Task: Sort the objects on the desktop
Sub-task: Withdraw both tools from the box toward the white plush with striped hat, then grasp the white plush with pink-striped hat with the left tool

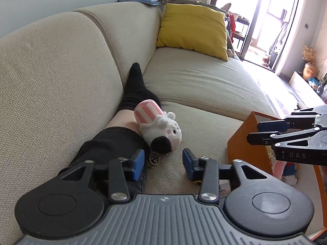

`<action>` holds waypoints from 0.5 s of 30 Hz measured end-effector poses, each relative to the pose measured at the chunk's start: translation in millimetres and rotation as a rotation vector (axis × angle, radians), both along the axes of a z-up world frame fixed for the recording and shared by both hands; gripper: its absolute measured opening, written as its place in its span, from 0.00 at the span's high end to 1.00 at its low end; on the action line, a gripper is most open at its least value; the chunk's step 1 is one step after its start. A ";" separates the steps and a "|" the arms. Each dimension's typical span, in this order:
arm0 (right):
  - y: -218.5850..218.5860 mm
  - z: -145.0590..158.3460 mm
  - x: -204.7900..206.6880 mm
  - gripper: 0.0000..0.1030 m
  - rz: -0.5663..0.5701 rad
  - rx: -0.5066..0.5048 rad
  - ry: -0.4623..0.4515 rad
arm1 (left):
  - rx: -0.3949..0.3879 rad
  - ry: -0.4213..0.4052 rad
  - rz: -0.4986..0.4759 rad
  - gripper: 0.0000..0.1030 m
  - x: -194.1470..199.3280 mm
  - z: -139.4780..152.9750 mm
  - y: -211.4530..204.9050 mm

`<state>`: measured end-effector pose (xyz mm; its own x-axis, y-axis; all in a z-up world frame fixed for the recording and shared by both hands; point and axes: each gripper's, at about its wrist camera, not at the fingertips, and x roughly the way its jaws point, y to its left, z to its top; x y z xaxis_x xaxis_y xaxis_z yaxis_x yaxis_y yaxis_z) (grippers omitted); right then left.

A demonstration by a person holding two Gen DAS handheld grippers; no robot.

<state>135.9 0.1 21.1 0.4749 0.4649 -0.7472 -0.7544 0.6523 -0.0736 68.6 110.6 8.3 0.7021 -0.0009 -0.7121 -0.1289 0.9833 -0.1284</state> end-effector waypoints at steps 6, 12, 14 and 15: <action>41.8 -23.9 33.8 0.77 0.057 -0.062 0.047 | -0.026 0.058 0.002 0.46 41.6 -28.1 18.6; 73.5 -47.1 74.0 0.83 0.080 -0.084 0.120 | -0.068 0.110 0.004 0.43 83.2 -47.9 29.3; 80.8 -50.6 81.4 0.85 0.093 -0.084 0.130 | -0.073 0.131 0.017 0.43 93.0 -53.8 33.0; 84.3 -51.9 84.7 0.85 0.102 -0.083 0.139 | -0.083 0.134 0.019 0.43 96.8 -55.8 34.8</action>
<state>220.5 84.4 -30.8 0.3182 0.4395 -0.8400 -0.8228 0.5682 -0.0143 165.3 145.4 -47.5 0.6015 -0.0515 -0.7972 -0.1683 0.9674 -0.1895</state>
